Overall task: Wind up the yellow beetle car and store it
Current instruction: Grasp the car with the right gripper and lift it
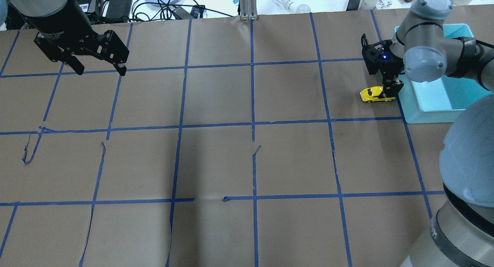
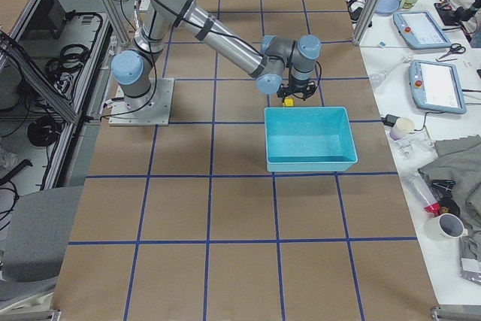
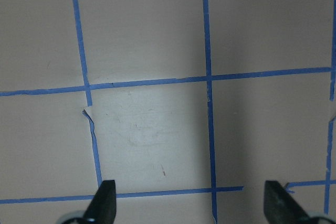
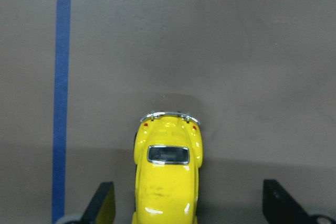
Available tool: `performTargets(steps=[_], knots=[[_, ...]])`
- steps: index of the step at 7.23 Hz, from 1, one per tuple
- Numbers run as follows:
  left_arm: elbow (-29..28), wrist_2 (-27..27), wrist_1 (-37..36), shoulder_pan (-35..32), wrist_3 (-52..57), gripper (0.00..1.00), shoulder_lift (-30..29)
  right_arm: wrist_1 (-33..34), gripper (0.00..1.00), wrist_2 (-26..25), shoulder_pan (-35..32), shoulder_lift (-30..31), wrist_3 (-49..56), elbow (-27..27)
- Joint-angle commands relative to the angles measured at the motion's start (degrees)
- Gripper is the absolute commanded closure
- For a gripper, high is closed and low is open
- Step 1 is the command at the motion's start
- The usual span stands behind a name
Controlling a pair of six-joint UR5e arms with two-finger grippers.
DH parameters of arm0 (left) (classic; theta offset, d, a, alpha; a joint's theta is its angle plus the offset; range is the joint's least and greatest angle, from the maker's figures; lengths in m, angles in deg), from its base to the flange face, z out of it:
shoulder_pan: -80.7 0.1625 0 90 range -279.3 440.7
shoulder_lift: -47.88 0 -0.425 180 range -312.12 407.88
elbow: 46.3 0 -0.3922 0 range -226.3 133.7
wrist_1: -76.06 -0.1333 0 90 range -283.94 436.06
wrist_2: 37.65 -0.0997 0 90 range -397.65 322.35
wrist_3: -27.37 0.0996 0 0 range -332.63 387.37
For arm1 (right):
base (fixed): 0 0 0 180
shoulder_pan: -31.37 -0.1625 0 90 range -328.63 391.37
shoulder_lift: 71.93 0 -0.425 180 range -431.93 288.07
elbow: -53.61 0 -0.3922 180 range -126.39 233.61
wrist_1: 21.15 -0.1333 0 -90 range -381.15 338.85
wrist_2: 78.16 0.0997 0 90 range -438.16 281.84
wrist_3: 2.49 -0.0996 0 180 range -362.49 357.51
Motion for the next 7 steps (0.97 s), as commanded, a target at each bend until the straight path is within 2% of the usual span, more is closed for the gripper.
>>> performTargets(steps=[1, 2, 3, 4, 5, 7], knots=[[0.02, -0.1, 0.11, 0.26, -0.26, 0.0, -0.35, -0.15, 0.07, 0.0, 1.41, -0.04, -2.58, 1.04], [0.19, -0.01, 0.28, 0.52, -0.34, 0.0, -0.26, -0.24, 0.2, 0.7, 2.82, -0.13, -2.35, 2.18], [0.2, 0.34, 0.11, 0.53, -0.43, 0.0, 0.26, 0.45, 0.59, 0.88, 3.0, 0.13, -2.0, 3.32], [0.89, -0.27, 0.11, 0.53, -0.26, 0.0, 0.35, 0.37, 0.86, 0.88, 3.09, 0.22, -1.99, 3.16], [1.25, -0.1, 0.02, 0.53, 0.35, 0.0, 0.53, 0.29, 1.0, 0.88, 3.01, 0.39, -2.51, 3.07], [1.25, -0.19, -0.07, 0.53, 0.53, 0.0, 0.62, -1.02, 1.0, 1.66, 2.22, 3.89, -4.96, 3.15]])
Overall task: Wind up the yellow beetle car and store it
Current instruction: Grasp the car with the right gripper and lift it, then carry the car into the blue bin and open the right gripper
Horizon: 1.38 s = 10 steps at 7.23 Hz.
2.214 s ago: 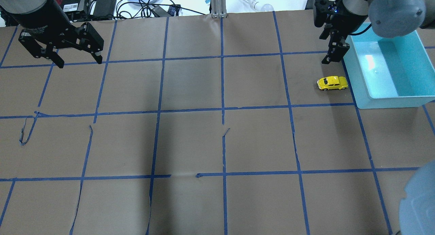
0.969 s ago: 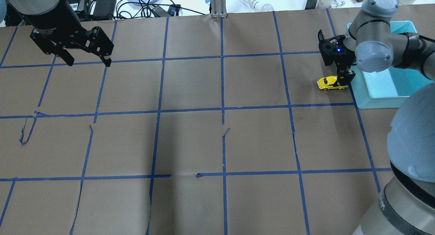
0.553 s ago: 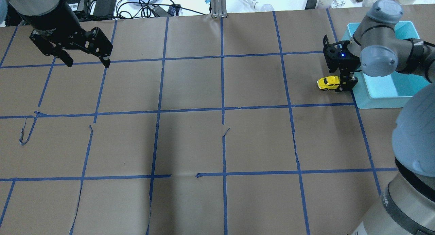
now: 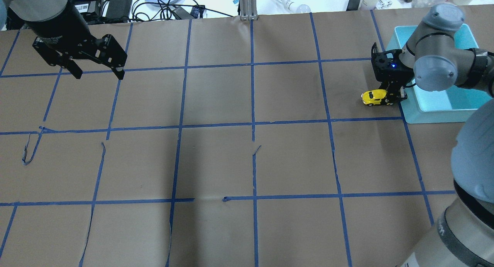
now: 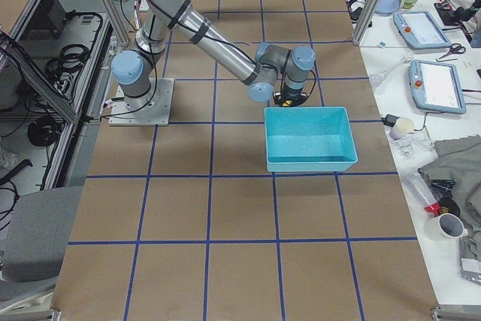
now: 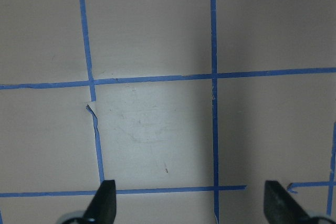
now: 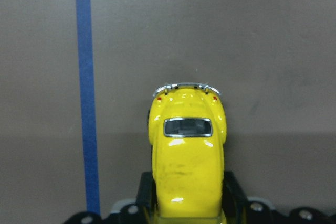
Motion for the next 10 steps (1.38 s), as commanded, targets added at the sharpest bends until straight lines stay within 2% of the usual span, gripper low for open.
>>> performTargets(steps=[1, 2, 3, 4, 5, 6, 7, 10], knots=[[0.08, -0.03, -0.04, 0.0, 0.13, 0.0, 0.06, -5.81, 1.0, 4.2, -2.02, 5.73, -6.13, -0.83], [0.08, -0.12, -0.74, 0.09, 0.22, 0.0, 0.24, -9.86, 1.0, 4.41, -2.64, 8.55, -6.87, -3.45], [0.08, -0.03, -0.83, 0.09, 0.13, 0.0, 0.24, -17.21, 1.0, 4.15, -1.69, 8.05, -6.7, -8.78], [0.16, -0.03, -0.83, 0.09, 0.13, 0.0, 0.24, -21.63, 1.0, 1.62, 1.02, 7.53, -5.92, -14.84], [0.16, -0.03, -0.83, 0.09, 0.13, 0.0, 0.24, -21.59, 1.0, -2.32, 4.61, 4.82, -2.34, -17.34], [0.16, -0.03, -0.83, 0.09, 0.13, 0.0, 0.24, -16.02, 1.0, -2.62, 9.09, 1.32, 4.48, -17.97], [0.16, -0.03, -0.83, 0.09, 0.13, 0.0, 0.24, -12.05, 1.0, -2.45, 11.57, -1.59, 6.55, -17.54], [0.16, -0.03, -0.83, 0.09, 0.13, 0.0, 0.24, -10.35, 1.0, -1.75, 14.31, -7.31, 11.82, -17.01]])
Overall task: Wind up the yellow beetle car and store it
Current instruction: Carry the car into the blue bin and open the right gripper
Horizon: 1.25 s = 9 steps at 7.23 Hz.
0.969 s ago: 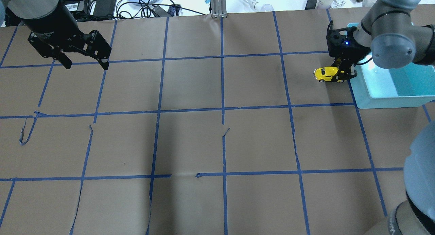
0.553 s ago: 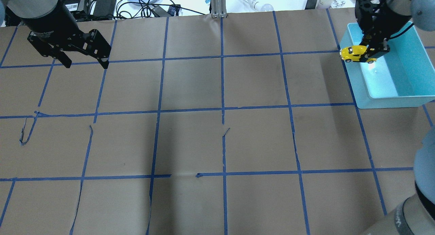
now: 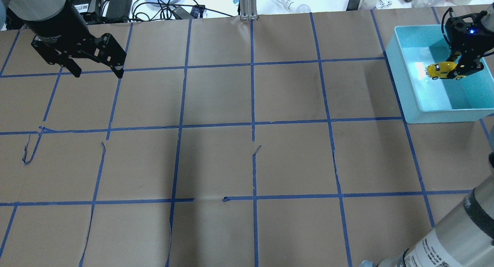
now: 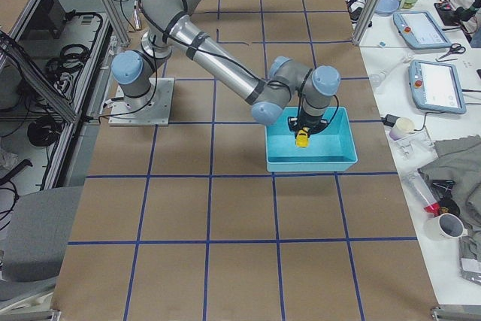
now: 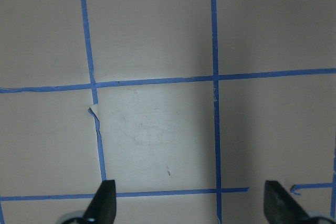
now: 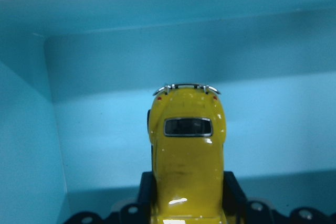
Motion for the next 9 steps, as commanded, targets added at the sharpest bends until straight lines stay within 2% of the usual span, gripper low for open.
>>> performTargets(steps=[1, 2, 3, 4, 5, 6, 7, 8, 9], knots=[[0.09, -0.09, 0.09, 0.09, 0.09, 0.0, -0.09, 1.61, 1.0, 0.46, 1.06, -2.66, 3.67, 0.14], [0.35, 0.09, 0.0, 0.0, 0.0, 0.0, -0.17, 2.92, 0.97, 0.73, 1.06, -3.36, 3.6, 1.01], [0.61, -0.09, 0.09, 0.0, 0.09, 0.0, -0.09, 6.42, 0.42, 2.03, 0.98, -3.46, 3.51, 1.37], [0.62, -0.09, -0.09, 0.09, 0.09, 0.0, -0.09, 6.02, 0.09, 1.96, 0.97, -2.41, 2.81, 1.81], [0.62, -0.09, -0.52, 0.09, 0.0, 0.0, -0.17, 1.92, 0.01, 2.05, 0.63, 1.77, 1.67, 1.81], [0.7, -0.18, -0.18, 0.09, -0.09, 0.0, -0.17, -5.34, 0.0, 2.22, -0.86, 7.04, -6.34, 1.73], [0.7, -0.26, 0.17, 0.09, -0.09, 0.0, -0.09, -10.37, 0.0, 2.05, -5.92, 11.0, -21.56, 1.73], [0.62, -0.26, 0.09, 0.09, -0.09, 0.0, -0.09, -13.56, 0.0, 1.87, -13.02, 15.05, -30.07, 1.81], [0.7, -0.26, 0.0, 0.09, 0.0, 0.0, -0.09, -18.89, 0.0, 1.96, -20.66, 18.31, -43.55, 1.9]])
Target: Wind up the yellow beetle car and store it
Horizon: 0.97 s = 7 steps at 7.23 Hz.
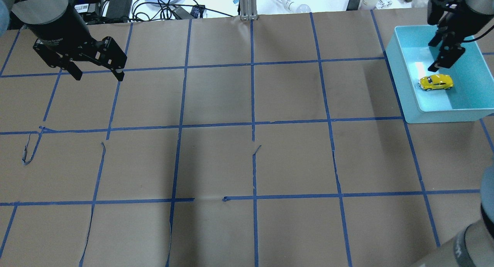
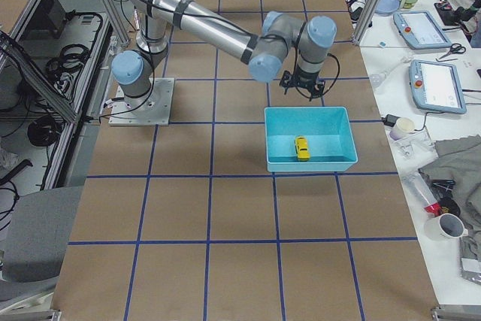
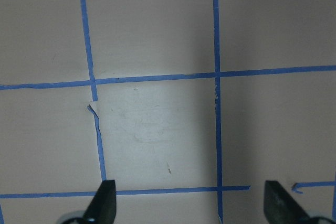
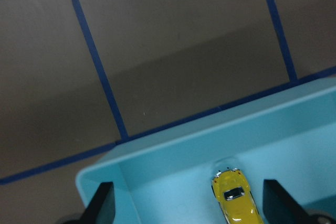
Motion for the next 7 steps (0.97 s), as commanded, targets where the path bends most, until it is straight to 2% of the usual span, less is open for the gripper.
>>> performTargets(steps=[1, 2, 4, 5, 7], knots=[[0.04, -0.01, -0.05, 0.0, 0.06, 0.0, 0.01, -6.65, 0.0, -0.53, -16.98, 8.18, -32.01, -0.09], [0.04, -0.01, -0.05, 0.0, 0.06, 0.0, 0.01, -7.71, 0.0, -1.15, -23.94, 11.35, -44.8, -0.09], [0.04, -0.01, -0.14, 0.0, 0.06, 0.0, -0.08, -9.04, 0.0, -0.98, -31.45, 16.54, -72.49, -0.01], [0.04, -0.01, -0.22, 0.0, 0.06, 0.0, -0.08, -9.56, 0.0, -0.72, -33.05, 17.35, -79.4, 0.26], [0.04, -0.01, -0.23, 0.0, 0.06, 0.0, -0.08, -8.86, 0.0, -1.16, -29.75, 16.84, -81.93, 0.34]])
